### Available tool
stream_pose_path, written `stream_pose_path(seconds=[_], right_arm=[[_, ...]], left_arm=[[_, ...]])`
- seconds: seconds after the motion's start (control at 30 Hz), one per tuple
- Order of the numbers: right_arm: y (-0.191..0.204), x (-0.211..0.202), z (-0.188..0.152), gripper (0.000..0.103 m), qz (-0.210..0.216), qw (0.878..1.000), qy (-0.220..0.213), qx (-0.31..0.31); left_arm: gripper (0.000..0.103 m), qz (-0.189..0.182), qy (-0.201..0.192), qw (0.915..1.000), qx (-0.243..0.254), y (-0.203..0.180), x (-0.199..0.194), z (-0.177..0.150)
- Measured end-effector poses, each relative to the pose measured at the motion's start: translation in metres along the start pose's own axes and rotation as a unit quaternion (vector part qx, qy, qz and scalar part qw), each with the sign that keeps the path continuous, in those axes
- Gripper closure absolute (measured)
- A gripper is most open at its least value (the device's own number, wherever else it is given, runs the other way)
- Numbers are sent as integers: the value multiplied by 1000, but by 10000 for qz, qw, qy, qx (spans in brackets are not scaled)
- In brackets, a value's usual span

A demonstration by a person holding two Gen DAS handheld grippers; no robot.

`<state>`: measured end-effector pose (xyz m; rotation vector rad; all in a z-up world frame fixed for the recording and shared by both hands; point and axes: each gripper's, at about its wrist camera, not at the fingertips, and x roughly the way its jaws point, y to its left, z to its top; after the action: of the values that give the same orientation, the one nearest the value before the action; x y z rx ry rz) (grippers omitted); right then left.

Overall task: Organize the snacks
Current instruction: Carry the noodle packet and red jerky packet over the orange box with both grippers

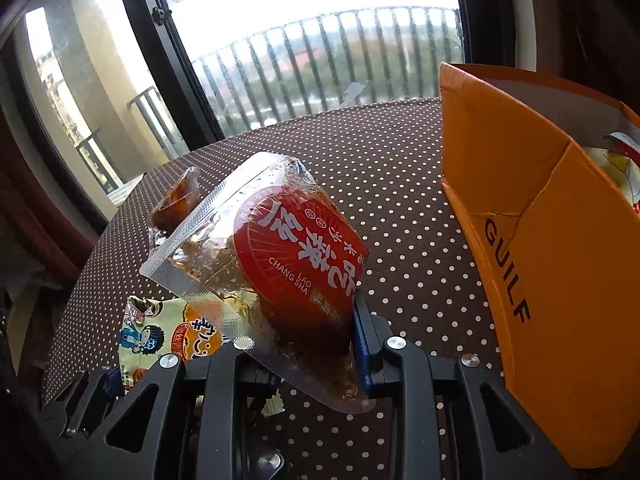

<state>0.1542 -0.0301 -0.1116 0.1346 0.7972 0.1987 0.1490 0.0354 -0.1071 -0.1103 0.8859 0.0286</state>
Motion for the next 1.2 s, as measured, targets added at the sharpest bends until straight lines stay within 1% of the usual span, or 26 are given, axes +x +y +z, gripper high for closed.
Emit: stream_pose_path(seconds=[0.37, 0.73, 0.83, 0.87, 1.0, 1.2], right_arm=[[4, -43, 20, 72, 141, 9989, -446, -71], [1, -92, 32, 72, 203, 9947, -994, -139], [-7, -106, 32, 72, 208, 9933, -1133, -130], [-8, -109, 38, 72, 205, 9927, -1178, -125], [-13, -119, 46, 72, 186, 9907, -1347, -104], [-31, -130, 59, 72, 96, 9875, -1572, -58]], left_arm=[[20, 1, -459, 9989, 42, -9, -50, 17], [20, -86, -1013, 9947, 173, -28, -97, 36], [20, -116, -1156, 9929, 240, -35, -109, 40], [20, -128, -1189, 9925, 256, -37, -111, 41], [20, -223, -1321, 9904, 346, -48, -120, 44], [20, -351, -1483, 9869, 534, -69, -130, 50]])
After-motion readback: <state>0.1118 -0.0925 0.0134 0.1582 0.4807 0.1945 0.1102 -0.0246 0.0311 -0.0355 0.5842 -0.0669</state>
